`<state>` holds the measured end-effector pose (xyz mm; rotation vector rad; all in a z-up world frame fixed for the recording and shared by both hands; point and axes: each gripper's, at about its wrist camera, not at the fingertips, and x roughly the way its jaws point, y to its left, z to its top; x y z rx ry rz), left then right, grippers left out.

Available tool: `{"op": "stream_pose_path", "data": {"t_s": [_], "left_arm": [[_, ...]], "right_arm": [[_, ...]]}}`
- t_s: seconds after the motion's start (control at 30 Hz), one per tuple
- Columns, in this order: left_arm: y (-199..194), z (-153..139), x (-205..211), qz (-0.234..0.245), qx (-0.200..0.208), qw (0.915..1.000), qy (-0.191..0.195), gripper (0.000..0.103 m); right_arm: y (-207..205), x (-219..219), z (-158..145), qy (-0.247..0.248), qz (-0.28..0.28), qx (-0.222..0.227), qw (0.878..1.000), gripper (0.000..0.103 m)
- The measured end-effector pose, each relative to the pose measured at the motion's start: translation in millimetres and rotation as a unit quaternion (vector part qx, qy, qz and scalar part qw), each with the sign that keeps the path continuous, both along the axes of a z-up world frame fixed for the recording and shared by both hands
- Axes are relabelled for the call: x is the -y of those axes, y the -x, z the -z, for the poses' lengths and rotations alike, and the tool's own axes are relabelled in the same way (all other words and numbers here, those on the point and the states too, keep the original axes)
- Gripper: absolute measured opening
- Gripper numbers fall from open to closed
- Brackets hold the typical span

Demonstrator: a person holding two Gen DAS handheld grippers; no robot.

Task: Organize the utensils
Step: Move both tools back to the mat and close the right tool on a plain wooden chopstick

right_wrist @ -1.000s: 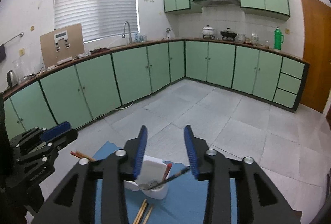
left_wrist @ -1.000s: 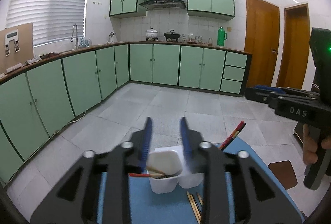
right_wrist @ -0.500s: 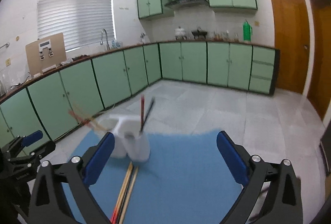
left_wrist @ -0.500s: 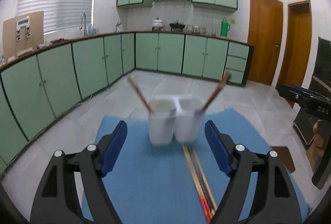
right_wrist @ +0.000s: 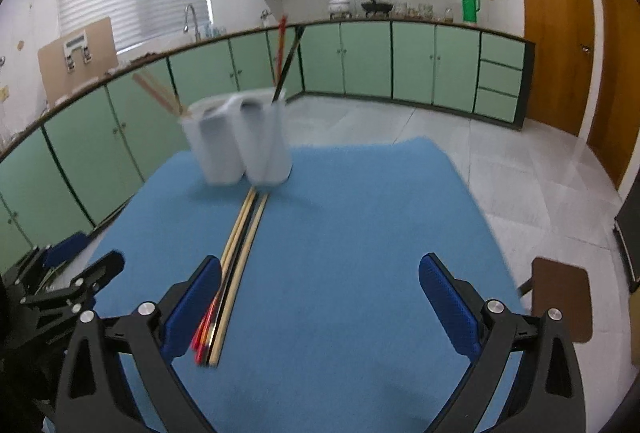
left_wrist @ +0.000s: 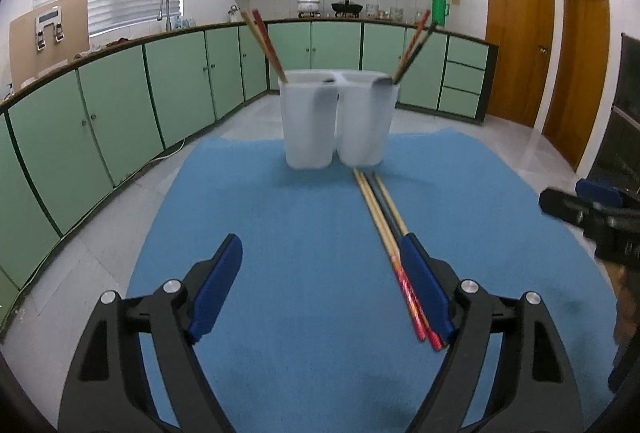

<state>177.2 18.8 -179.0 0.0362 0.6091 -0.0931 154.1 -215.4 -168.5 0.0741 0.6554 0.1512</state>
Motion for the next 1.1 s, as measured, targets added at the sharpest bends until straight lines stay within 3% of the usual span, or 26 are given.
{"op": "stream_pose_path", "data": {"t_s": [0.23, 0.4, 0.67, 1.1], "left_arm": [[9.6, 12.4, -6.0, -0.013, -0.021, 0.9996, -0.015, 0.081], [11.4, 20.0, -16.7, -0.031, -0.034, 0.9987, -0.021, 0.082], [11.6, 22.5, -20.1, -0.035, -0.04, 0.9983, -0.021, 0.082], [10.8, 30.0, -11.9, -0.029, -0.05, 0.9981, -0.022, 0.084]], "right_arm": [[15.5, -25.9, 29.5, 0.013, -0.025, -0.032, 0.999, 0.096], [18.4, -45.3, 42.8, 0.041, -0.049, -0.055, 0.996, 0.084], [17.5, -68.3, 59.8, 0.062, -0.076, -0.085, 0.992, 0.074], [11.6, -51.8, 69.4, 0.057, -0.051, -0.109, 0.991, 0.073]]}}
